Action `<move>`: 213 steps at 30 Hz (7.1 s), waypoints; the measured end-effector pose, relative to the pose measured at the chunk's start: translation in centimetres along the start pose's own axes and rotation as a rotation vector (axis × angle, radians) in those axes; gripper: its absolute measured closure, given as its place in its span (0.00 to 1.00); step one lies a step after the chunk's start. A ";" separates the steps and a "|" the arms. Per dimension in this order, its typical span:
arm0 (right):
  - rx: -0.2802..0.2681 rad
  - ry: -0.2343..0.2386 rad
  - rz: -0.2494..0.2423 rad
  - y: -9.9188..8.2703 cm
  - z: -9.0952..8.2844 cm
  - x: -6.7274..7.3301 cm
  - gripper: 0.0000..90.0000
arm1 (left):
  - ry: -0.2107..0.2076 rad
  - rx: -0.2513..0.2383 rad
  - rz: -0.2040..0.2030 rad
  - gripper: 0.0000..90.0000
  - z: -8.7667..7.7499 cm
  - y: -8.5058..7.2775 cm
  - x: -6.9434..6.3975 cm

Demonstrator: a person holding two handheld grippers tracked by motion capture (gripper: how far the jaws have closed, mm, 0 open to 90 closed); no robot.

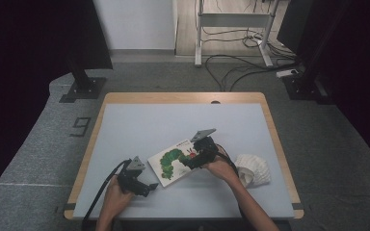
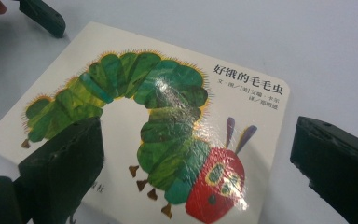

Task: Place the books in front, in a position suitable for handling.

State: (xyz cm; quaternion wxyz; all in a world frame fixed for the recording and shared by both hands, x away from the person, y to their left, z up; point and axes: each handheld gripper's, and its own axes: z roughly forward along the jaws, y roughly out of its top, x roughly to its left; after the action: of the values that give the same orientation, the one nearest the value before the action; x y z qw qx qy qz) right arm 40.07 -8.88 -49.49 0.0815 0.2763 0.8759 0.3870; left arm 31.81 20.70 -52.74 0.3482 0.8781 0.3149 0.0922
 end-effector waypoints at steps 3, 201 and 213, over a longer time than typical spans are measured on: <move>0.001 -0.006 -0.004 0.0 -0.8 0.1 0.02 | 0.020 0.009 0.010 0.00 -0.2 -0.3 -0.2; 0.020 -0.023 -0.017 -3.0 -1.3 -1.4 0.57 | 0.084 0.010 -0.022 0.00 -1.1 -1.4 -0.3; 0.018 0.003 -0.044 -2.6 -1.0 -0.3 0.57 | 0.084 0.010 -0.022 0.00 -1.1 -1.4 -0.3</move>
State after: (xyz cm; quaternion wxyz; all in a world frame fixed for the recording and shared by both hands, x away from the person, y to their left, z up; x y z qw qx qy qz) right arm 38.82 -11.11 -50.68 0.0864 0.2569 0.8853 0.3778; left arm 30.49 21.90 -52.88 0.3314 0.8716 0.3395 0.1233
